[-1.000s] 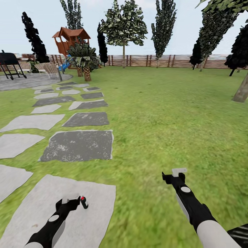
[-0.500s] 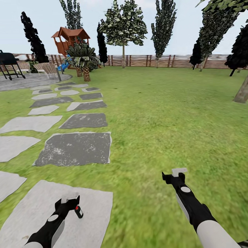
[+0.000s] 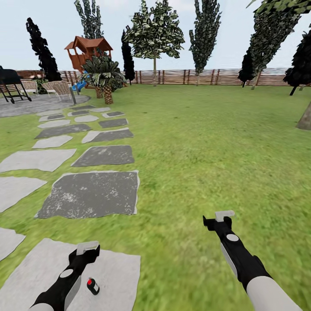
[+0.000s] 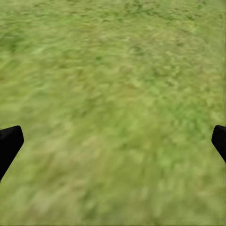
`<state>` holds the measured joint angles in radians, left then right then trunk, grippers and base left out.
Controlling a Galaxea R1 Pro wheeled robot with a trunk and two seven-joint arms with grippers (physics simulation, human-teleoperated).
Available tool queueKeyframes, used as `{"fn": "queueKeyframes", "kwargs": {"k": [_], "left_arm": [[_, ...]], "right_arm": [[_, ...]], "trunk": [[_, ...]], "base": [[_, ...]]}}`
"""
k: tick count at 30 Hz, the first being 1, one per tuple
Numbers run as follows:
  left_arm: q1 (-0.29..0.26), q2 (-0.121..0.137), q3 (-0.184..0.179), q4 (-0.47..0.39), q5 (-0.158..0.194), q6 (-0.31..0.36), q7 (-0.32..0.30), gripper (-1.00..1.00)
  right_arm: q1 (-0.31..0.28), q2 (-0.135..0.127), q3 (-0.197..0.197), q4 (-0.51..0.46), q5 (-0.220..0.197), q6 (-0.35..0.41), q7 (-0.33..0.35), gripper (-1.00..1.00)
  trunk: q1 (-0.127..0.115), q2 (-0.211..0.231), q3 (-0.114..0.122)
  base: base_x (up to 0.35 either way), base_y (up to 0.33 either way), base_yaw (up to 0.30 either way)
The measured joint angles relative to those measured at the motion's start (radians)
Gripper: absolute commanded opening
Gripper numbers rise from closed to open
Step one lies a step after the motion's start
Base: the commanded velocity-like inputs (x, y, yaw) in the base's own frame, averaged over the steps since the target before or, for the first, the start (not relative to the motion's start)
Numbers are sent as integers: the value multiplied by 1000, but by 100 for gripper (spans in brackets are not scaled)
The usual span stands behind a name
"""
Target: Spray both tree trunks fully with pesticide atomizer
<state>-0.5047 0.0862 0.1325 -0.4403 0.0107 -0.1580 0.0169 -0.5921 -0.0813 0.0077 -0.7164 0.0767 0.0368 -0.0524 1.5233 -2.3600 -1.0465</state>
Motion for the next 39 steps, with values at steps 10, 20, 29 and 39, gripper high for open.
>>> {"fn": "queueKeyframes", "kwargs": {"k": [10,20,29,39], "left_arm": [[0,-1,-2,0,0,0,0,100],[0,0,-3,1,0,0,-1,100],[0,0,-4,10,0,0,-2,100],[0,1,-4,12,-1,0,-2,100]], "right_arm": [[0,0,0,1,0,0,-1,100],[0,0,0,0,0,0,-1,100],[0,0,-1,-1,0,0,-1,100],[0,0,-1,-3,0,0,0,100]], "trunk": [[0,0,0],[0,0,0],[31,-56,-25],[69,-126,-59]], "base": [[153,-14,88],[11,-3,17],[0,0,0],[0,0,13]]}}
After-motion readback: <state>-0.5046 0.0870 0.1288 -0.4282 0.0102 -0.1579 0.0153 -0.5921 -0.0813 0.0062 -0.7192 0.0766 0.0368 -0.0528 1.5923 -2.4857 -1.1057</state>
